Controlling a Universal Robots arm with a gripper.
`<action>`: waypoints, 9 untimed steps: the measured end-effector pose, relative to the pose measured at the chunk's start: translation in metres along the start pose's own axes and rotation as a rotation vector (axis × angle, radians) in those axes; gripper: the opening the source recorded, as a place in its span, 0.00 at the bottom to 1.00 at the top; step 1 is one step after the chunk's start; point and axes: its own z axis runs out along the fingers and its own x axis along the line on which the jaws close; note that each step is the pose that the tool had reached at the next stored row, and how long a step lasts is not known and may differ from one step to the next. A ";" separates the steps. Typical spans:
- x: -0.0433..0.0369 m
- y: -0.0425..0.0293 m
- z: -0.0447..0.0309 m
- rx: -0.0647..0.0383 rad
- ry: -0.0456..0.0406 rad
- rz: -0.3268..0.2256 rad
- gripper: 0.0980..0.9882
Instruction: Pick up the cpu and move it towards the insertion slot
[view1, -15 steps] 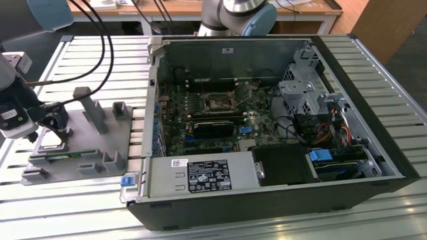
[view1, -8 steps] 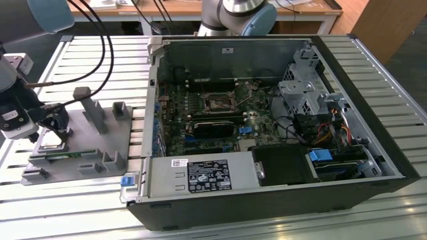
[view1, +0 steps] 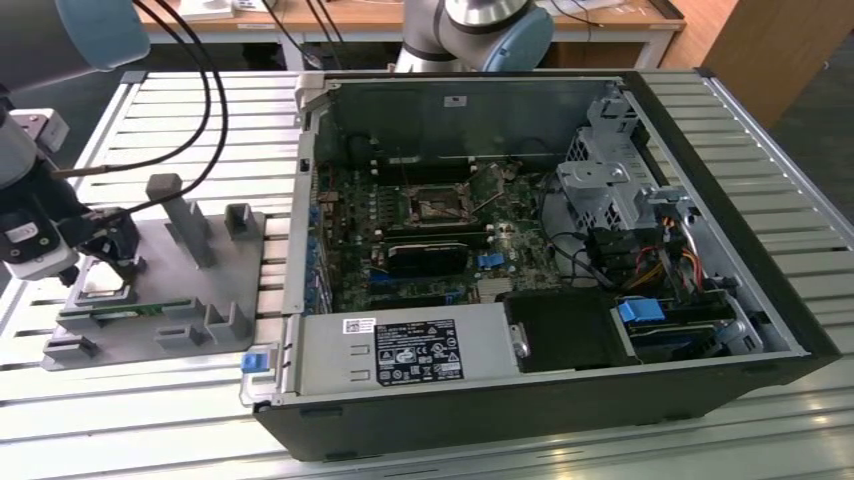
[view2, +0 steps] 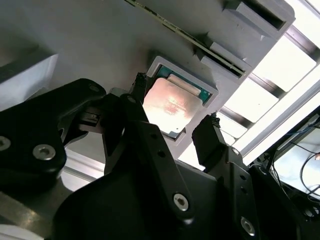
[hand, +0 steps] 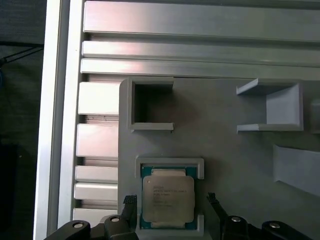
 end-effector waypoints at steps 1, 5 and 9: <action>0.0000 0.0002 0.0007 0.000 -0.0001 0.000 0.63; 0.0001 0.0011 0.0039 0.000 0.0000 0.001 0.70; 0.0000 0.0035 0.0065 0.000 0.0000 0.001 0.70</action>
